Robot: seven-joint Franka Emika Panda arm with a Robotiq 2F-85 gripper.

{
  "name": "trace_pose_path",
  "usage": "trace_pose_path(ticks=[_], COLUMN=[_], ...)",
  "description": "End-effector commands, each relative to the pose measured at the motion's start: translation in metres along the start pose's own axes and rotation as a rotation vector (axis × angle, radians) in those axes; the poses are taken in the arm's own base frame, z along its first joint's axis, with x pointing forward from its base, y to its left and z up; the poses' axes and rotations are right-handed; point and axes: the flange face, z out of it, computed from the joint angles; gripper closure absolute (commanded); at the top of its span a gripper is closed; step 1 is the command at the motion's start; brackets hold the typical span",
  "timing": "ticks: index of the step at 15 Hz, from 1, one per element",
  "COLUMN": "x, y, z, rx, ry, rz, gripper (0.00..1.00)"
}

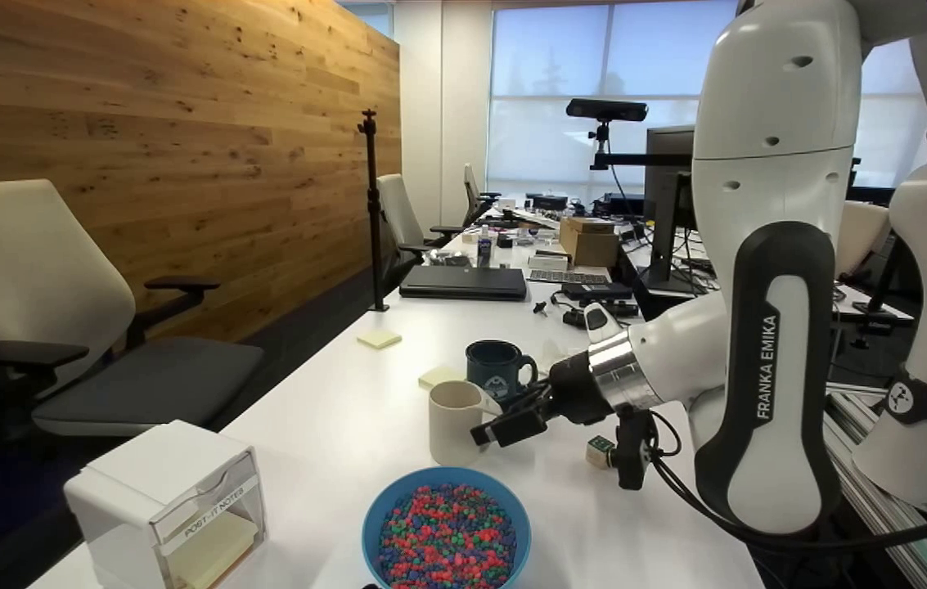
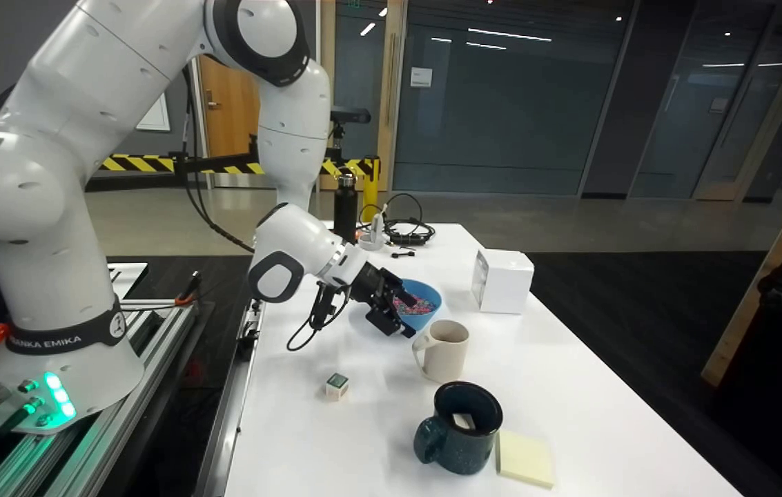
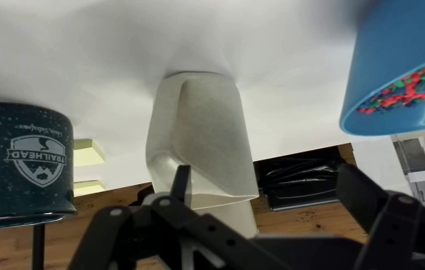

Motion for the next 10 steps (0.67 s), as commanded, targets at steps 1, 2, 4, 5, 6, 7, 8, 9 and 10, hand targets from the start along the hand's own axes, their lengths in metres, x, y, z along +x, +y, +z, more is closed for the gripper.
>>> trace_pose_path(ticks=[1,2,4,5,6,7,8,9,10], x=[0.000,0.000,0.001,-0.006,-0.012,-0.019,-0.024,-0.026,-0.029], y=[-0.001,-0.001,-0.002,0.003,0.009,0.017,0.025,0.032,0.040], z=[0.000,0.000,0.000,-0.003,-0.004,-0.005,-0.006,-0.005,-0.004], rx=[0.001,0.003,0.003,-0.001,-0.011,-0.015,-0.025,-0.038,-0.057], ry=[0.001,0.003,0.005,-0.005,-0.016,-0.029,-0.044,-0.059,-0.066], rz=[-0.001,-0.002,-0.001,0.006,0.011,0.015,0.016,0.019,0.012], gripper=[0.00,0.00,0.00,0.00,0.00,0.00,0.00,0.00,0.00])
